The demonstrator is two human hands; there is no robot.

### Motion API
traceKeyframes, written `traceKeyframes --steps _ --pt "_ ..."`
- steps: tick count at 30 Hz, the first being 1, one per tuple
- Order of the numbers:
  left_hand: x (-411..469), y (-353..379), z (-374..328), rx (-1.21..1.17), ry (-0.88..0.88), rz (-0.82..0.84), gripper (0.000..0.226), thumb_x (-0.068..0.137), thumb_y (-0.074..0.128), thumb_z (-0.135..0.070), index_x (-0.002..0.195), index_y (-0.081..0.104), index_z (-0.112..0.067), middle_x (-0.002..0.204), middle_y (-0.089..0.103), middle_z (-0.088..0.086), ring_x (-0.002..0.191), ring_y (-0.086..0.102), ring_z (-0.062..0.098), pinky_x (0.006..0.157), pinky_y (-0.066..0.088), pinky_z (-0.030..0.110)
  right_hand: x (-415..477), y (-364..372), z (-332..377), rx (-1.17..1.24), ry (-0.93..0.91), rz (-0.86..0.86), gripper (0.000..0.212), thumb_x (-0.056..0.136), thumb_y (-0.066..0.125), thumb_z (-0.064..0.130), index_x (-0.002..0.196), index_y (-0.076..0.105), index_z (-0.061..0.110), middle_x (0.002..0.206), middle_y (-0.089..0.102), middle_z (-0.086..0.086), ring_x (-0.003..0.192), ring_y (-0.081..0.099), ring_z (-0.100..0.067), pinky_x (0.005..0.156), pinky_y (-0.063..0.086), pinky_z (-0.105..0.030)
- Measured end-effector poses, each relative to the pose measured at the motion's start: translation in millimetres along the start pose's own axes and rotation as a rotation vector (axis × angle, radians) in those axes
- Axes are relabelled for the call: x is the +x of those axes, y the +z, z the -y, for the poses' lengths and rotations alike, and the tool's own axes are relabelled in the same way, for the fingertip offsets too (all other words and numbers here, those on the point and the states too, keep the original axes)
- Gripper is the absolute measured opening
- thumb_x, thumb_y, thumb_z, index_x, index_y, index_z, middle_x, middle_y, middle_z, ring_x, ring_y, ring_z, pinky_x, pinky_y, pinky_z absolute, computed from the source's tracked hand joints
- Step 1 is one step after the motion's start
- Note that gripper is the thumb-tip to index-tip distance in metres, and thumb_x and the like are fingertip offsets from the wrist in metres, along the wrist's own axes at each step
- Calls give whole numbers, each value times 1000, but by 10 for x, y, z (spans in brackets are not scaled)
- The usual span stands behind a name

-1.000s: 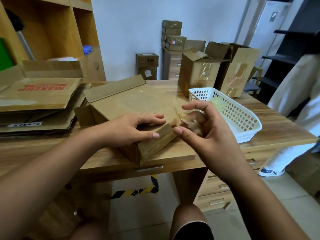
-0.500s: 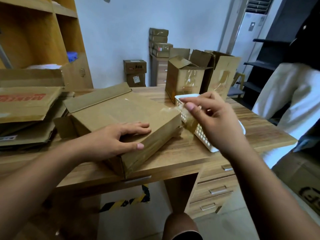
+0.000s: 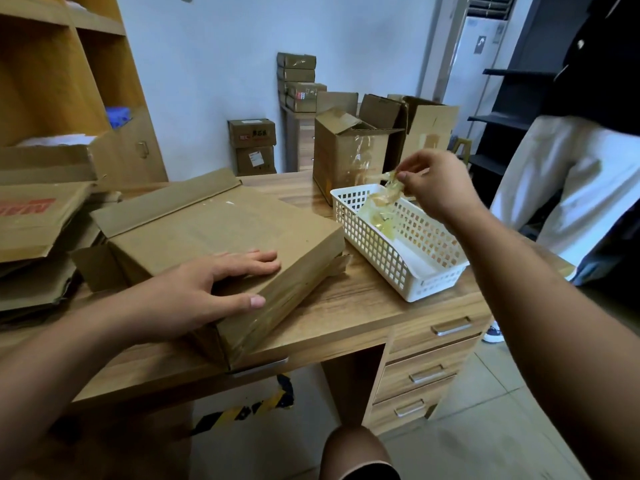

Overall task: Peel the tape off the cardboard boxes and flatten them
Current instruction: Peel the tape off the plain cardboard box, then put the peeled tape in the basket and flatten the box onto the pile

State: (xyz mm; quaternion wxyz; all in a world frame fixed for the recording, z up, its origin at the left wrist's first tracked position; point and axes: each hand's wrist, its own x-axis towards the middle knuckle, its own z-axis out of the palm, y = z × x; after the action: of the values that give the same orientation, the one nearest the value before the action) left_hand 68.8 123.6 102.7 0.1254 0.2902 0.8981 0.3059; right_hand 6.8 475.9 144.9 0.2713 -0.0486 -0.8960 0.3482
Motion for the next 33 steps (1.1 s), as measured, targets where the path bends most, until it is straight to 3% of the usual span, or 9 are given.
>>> traceKeyframes --steps 2,6,10,16,20,25,29,33 --pt "1 0 -3 -4 3 3 54 79 59 -63 129 41 -73 140 27 -54 133 19 -26 118 16 29 28 77 -84 -126 4 72 13 98 65 17 108 73 15 104 72 -3 88 70 -17 82 61 -41" --pt "7 0 -1 -14 22 -3 56 78 61 -63 129 40 -74 141 29 -52 136 20 -22 123 15 34 14 205 -228 -325 -22 153 16 98 65 16 110 76 17 109 74 -3 86 68 -16 71 54 -26" --pt "3 0 6 -9 30 -5 55 80 61 -61 129 41 -73 142 30 -51 138 20 -21 124 15 37 -54 288 -314 -407 -14 250 25 100 58 11 118 75 15 119 74 -4 101 68 -19 86 53 -29" --pt "5 6 28 2 22 -6 55 81 61 -61 131 41 -72 143 29 -51 138 20 -21 124 15 38 -60 260 -250 -465 -25 266 41 98 47 0 127 70 17 124 70 -8 90 67 -19 76 58 -33" --pt "-12 14 12 -1 37 -26 54 82 61 -58 133 45 -66 142 30 -51 136 20 -23 121 16 32 -101 177 -161 -424 -72 118 44 97 45 -2 133 66 12 130 63 -14 111 62 -28 93 56 -41" --pt "-21 40 -5 24 68 -73 49 88 64 -45 133 51 -56 139 33 -52 132 21 -28 114 16 17 -393 101 116 -121 -156 -15 35 99 48 7 123 71 17 123 69 -2 108 63 -14 94 52 -29" --pt "-88 28 18 59 90 -76 49 87 62 -47 133 52 -55 141 35 -48 136 23 -23 117 17 23 -810 222 320 55 -267 84 30 98 54 7 119 72 20 114 67 8 102 59 -1 91 45 -11" --pt "-196 -39 40 116 74 -47 45 93 63 -40 133 50 -59 143 34 -47 137 20 -22 119 17 27 -1035 446 368 34 -374 271 38 98 56 10 133 63 24 133 57 11 124 52 -6 102 35 -11"
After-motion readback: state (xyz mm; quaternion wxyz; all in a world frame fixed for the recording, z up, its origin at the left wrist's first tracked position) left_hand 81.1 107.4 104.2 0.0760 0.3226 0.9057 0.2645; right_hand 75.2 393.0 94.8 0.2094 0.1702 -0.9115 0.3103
